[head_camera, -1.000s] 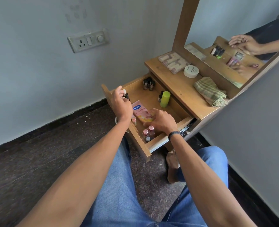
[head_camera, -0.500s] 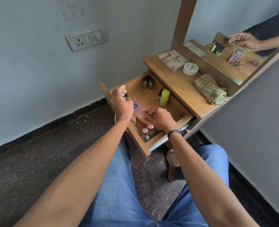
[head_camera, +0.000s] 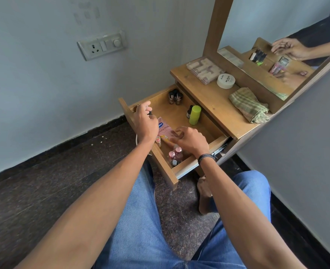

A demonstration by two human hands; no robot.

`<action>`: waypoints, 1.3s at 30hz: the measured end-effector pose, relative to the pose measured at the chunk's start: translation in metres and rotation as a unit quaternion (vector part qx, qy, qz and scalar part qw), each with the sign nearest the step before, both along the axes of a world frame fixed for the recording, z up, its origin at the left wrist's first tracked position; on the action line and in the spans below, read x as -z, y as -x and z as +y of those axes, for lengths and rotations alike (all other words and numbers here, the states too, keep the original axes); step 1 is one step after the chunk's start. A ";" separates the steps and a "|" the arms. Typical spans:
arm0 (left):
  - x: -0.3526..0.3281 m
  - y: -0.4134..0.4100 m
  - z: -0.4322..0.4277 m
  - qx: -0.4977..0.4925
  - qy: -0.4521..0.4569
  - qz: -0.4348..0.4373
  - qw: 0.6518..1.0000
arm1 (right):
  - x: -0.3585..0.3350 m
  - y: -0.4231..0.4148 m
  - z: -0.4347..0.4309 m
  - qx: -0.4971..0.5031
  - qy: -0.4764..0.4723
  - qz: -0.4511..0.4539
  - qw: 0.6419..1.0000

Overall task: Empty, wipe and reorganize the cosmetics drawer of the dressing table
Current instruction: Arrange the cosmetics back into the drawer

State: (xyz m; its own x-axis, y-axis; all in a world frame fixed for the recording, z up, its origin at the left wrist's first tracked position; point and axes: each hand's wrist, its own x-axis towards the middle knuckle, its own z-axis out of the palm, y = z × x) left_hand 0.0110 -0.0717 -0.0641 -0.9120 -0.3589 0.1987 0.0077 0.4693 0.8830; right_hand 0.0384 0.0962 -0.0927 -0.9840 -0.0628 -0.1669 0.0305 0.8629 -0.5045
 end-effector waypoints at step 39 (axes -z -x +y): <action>-0.019 -0.093 0.021 0.306 0.337 -0.111 0.884 | -0.011 0.001 -0.001 0.045 0.028 -0.038 0.998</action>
